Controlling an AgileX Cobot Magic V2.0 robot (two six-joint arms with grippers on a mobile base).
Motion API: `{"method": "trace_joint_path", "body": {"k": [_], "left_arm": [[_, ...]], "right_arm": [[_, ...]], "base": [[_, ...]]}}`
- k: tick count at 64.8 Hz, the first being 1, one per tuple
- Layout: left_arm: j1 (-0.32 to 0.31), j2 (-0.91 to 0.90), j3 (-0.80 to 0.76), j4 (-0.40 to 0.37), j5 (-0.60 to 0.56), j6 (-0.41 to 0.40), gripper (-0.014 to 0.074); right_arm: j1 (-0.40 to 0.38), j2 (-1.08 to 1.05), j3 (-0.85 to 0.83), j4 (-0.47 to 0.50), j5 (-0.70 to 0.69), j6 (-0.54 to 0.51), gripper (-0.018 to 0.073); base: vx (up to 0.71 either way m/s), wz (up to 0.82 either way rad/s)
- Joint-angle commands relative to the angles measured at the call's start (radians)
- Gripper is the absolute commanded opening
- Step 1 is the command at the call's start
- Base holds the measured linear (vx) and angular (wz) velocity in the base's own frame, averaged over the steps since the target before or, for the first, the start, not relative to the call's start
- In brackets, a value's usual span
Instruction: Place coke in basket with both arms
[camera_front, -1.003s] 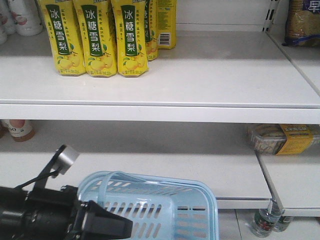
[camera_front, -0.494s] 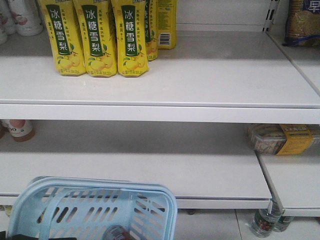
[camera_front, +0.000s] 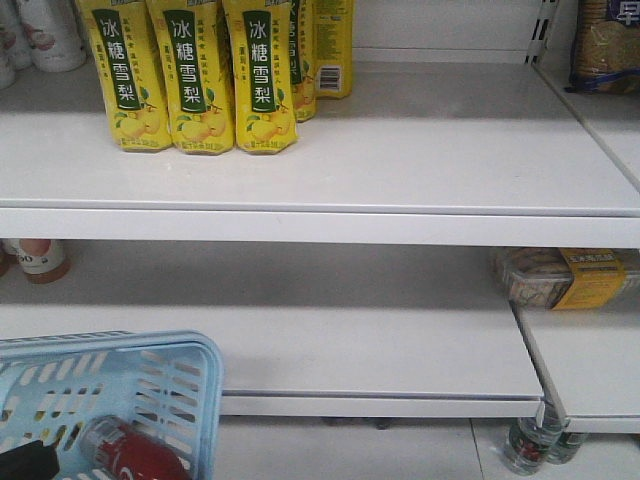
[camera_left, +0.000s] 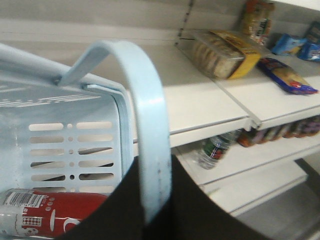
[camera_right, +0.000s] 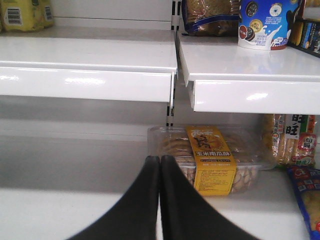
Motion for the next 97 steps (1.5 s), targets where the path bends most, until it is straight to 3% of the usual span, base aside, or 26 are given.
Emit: {"method": "trace_joint_path", "body": {"k": [1, 4, 11, 17, 22, 31, 40, 63, 84, 97], "left_arm": [[0.001, -0.035, -0.002, 0.191, -0.199, -0.157, -0.0006], [0.001, -0.051, 0.020, 0.310, -0.231, -0.227, -0.0006], [0.001, -0.085, 0.062, 0.496, -0.280, -0.376, -0.0006], [0.001, -0.107, 0.093, 0.597, -0.324, -0.483, -0.0006], [0.001, -0.114, 0.116, 0.649, -0.362, -0.514, -0.0006], [0.004, -0.118, 0.161, 0.652, -0.441, -0.516, -0.0006], [0.069, -0.118, 0.217, 0.652, -0.517, -0.516, -0.0006], [0.259, -0.120, 0.214, 0.652, -0.518, -0.516, -0.0006], [0.350, -0.281, 0.216, 0.652, -0.433, -0.516, -0.0006], [0.361, -0.277, 0.216, 0.655, -0.430, -0.508, -0.0006]], "right_arm": [[-0.005, 0.011, -0.027, -0.017, -0.071, 0.002, -0.0010], [-0.005, 0.011, -0.027, -0.017, -0.071, 0.002, -0.0010], [-0.005, 0.011, -0.027, -0.017, -0.071, 0.002, -0.0010], [-0.005, 0.011, -0.027, -0.017, -0.071, 0.002, -0.0010], [-0.005, 0.011, -0.027, -0.017, -0.071, 0.002, -0.0010], [-0.005, 0.011, -0.027, -0.017, -0.071, 0.002, -0.0010], [-0.005, 0.011, -0.027, -0.017, -0.071, 0.002, -0.0010], [-0.005, 0.011, -0.027, -0.017, -0.071, 0.002, -0.0010], [-0.005, 0.011, -0.027, -0.017, -0.071, 0.002, -0.0010], [-0.005, 0.011, -0.027, -0.017, -0.070, 0.002, -0.0010]], "base": [[0.00, 0.00], [0.00, 0.00], [0.00, 0.00], [0.00, 0.00], [0.00, 0.00], [0.00, 0.00], [0.00, 0.00], [0.00, 0.00], [0.00, 0.00], [0.00, 0.00]]}}
